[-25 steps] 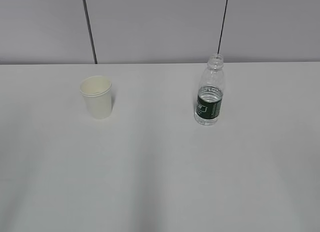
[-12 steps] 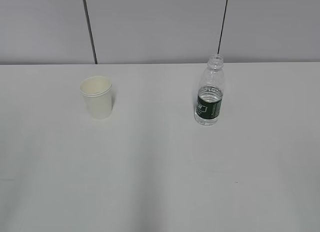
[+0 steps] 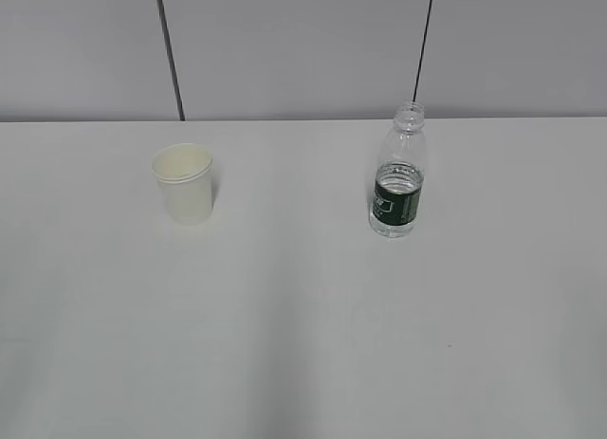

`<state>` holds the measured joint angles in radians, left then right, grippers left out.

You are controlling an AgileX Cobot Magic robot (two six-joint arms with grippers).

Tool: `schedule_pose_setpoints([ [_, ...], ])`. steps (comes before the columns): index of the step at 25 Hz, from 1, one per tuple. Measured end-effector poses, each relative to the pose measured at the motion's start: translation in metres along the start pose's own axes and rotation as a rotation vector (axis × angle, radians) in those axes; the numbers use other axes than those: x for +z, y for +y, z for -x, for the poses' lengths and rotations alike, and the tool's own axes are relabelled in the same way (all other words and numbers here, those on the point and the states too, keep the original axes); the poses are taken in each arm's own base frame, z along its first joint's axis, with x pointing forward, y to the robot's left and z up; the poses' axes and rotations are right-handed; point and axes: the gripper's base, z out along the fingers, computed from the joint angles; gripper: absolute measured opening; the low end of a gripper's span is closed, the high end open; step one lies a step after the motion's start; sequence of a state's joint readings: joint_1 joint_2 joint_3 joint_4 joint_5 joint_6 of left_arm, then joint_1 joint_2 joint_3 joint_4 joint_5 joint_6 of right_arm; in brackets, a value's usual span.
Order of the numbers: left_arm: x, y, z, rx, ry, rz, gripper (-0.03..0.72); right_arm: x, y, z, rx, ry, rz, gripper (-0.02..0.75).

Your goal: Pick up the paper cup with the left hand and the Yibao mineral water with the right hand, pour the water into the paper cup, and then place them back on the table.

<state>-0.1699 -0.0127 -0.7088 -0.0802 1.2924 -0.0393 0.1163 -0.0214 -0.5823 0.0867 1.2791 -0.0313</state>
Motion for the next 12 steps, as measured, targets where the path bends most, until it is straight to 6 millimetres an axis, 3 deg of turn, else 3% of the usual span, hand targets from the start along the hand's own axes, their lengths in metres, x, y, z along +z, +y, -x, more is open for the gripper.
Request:
schedule_pose_setpoints([
  [8,0.030,0.006,-0.019,-0.001,0.105,0.030,0.486,0.008,-0.003,-0.005,-0.025,0.035,-0.026,0.585],
  [12,0.034,0.006,-0.014,0.008,0.032,0.035,0.486,0.013,-0.006,-0.003,-0.041,0.002,-0.050,0.585],
])
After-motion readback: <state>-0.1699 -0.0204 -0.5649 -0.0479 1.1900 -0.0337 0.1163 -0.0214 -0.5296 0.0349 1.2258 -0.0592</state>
